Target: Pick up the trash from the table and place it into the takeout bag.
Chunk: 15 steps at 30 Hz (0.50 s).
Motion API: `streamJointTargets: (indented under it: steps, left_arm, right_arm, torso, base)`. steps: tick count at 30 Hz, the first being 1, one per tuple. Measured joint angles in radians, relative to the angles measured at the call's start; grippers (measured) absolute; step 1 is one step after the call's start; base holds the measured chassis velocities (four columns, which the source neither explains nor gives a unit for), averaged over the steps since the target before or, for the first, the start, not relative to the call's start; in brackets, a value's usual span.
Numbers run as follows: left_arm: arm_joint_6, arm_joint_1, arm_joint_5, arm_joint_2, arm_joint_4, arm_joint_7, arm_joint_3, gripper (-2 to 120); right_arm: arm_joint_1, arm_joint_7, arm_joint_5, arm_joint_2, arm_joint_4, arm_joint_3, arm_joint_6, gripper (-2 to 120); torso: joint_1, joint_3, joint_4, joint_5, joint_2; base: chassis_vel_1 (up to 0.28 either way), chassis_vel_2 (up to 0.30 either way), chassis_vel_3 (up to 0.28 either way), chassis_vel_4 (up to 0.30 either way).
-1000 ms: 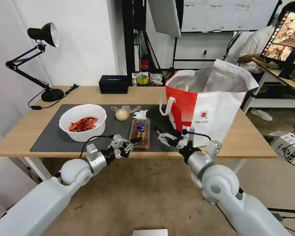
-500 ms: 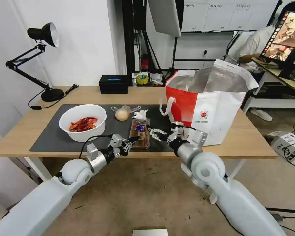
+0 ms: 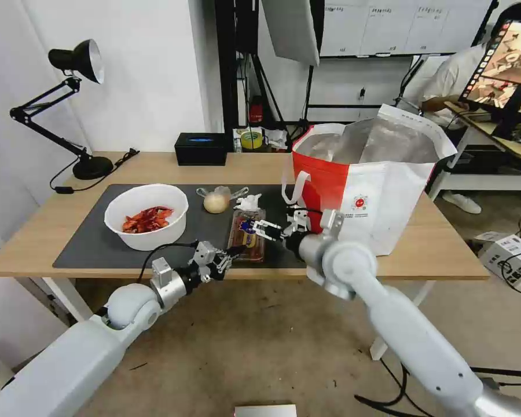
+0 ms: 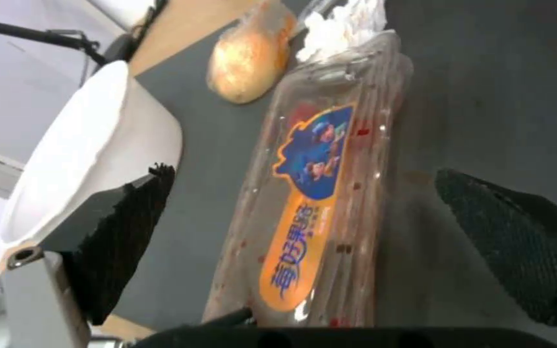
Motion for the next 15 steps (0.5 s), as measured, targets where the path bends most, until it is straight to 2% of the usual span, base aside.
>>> streamJointTargets:
  steps: [11, 15]
  left_arm:
    - [-0.009, 0.000, 0.010, 0.006, 0.007, 0.003, -0.003, 0]
    - [-0.010, 0.000, 0.010, 0.006, 0.007, 0.003, -0.004, 0]
  right_arm:
    - [0.097, 0.129, 0.086, 0.044, -0.098, -0.038, -0.057, 100]
    - [0.106, 0.147, 0.101, 0.059, -0.121, -0.054, -0.076, 100]
  torso:
    - [0.000, 0.000, 0.0000, 0.0000, 0.000]
    - [0.000, 0.000, -0.0001, 0.0000, 0.000]
  base:
    - [0.000, 0.000, 0.000, 0.000]
    - [0.000, 0.000, 0.000, 0.000]
